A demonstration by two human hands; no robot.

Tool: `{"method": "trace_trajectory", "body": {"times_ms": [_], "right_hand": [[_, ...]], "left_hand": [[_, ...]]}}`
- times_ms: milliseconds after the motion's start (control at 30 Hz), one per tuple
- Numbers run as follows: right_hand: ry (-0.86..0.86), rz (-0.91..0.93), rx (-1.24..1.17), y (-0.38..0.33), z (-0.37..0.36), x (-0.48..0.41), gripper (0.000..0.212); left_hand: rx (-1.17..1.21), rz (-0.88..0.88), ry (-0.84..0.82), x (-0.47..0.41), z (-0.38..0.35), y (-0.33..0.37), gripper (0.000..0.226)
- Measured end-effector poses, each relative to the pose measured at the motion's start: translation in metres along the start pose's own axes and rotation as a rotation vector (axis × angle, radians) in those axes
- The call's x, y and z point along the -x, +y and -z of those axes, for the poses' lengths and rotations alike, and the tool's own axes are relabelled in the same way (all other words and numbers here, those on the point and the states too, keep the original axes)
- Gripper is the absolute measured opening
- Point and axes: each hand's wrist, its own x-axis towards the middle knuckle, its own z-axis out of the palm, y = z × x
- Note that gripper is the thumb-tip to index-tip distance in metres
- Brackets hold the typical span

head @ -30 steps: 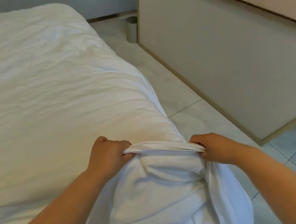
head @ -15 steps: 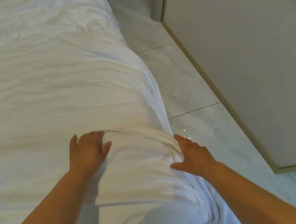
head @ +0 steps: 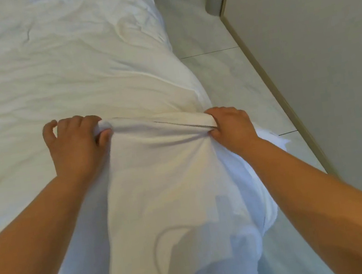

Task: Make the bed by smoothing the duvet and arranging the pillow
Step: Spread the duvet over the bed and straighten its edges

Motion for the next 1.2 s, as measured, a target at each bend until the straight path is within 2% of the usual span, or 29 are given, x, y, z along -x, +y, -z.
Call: {"method": "trace_trajectory", "body": {"times_ms": [67, 100, 167, 233, 300, 367, 400, 467, 500, 533, 600, 667, 733, 800, 867, 933, 967, 1033, 1067, 1133, 1200], "right_hand": [[-0.028, -0.023, -0.042, -0.009, -0.020, -0.007, 0.061], [-0.063, -0.052, -0.054, -0.010, -0.034, 0.001, 0.064], [-0.027, -0.094, -0.121, -0.004, -0.064, 0.031, 0.054], [0.075, -0.170, -0.199, 0.010, -0.089, 0.074, 0.037], [-0.016, -0.336, -0.294, 0.024, -0.108, 0.126, 0.030], [-0.173, -0.398, -0.340, 0.035, -0.121, 0.170, 0.033], [-0.240, -0.395, -0.383, 0.039, -0.124, 0.188, 0.037], [-0.350, -0.328, -0.469, 0.039, -0.130, 0.219, 0.050], [-0.345, -0.267, -0.459, 0.037, -0.130, 0.231, 0.060], [-0.265, -0.173, -0.389, 0.037, -0.133, 0.240, 0.077], [-0.206, -0.026, -0.242, 0.033, -0.145, 0.257, 0.115], [-0.106, 0.032, -0.182, 0.029, -0.159, 0.264, 0.131], [0.067, 0.110, -0.232, 0.019, -0.161, 0.259, 0.122], [0.184, 0.092, -0.254, 0.014, -0.162, 0.253, 0.100], [0.219, 0.050, -0.237, 0.013, -0.160, 0.249, 0.068], [0.205, -0.018, -0.371, 0.003, -0.148, 0.254, 0.045], [0.201, -0.077, -0.447, -0.002, -0.139, 0.255, 0.050], [0.205, -0.152, -0.430, -0.004, -0.138, 0.263, 0.061], [0.244, -0.145, -0.409, -0.005, -0.132, 0.269, 0.055], [0.329, -0.109, -0.360, -0.009, -0.114, 0.284, 0.034], [0.412, -0.048, -0.219, -0.008, -0.105, 0.305, 0.028]], "left_hand": [[-0.008, 0.016, -0.087, 0.005, -0.006, -0.009, 0.050], [0.009, -0.033, -0.090, 0.018, -0.011, -0.010, 0.053], [0.113, -0.198, -0.089, 0.062, -0.011, -0.001, 0.049], [0.266, -0.373, -0.224, 0.125, -0.004, 0.017, 0.052], [0.247, -0.542, -0.437, 0.188, -0.004, 0.031, 0.058], [0.178, -0.643, -0.514, 0.228, -0.010, 0.040, 0.065], [0.148, -0.646, -0.557, 0.236, -0.012, 0.043, 0.076], [0.129, -0.623, -0.662, 0.237, -0.013, 0.048, 0.102], [0.130, -0.598, -0.670, 0.237, -0.010, 0.051, 0.107], [0.126, -0.574, -0.675, 0.238, -0.007, 0.054, 0.108], [0.113, -0.571, -0.595, 0.251, -0.001, 0.061, 0.095], [0.108, -0.543, -0.458, 0.273, 0.005, 0.067, 0.070], [0.085, -0.499, -0.374, 0.292, 0.007, 0.062, 0.068], [0.025, -0.492, -0.273, 0.295, 0.005, 0.048, 0.066], [-0.003, -0.508, -0.218, 0.286, 0.004, 0.037, 0.065], [0.029, -0.525, -0.252, 0.270, 0.008, 0.034, 0.067], [0.073, -0.531, -0.271, 0.264, 0.013, 0.035, 0.057], [0.127, -0.568, -0.300, 0.257, 0.029, 0.040, 0.036], [0.125, -0.605, -0.290, 0.258, 0.036, 0.041, 0.034], [0.147, -0.646, -0.258, 0.270, 0.050, 0.042, 0.041], [0.174, -0.655, -0.274, 0.285, 0.066, 0.048, 0.064]]}}
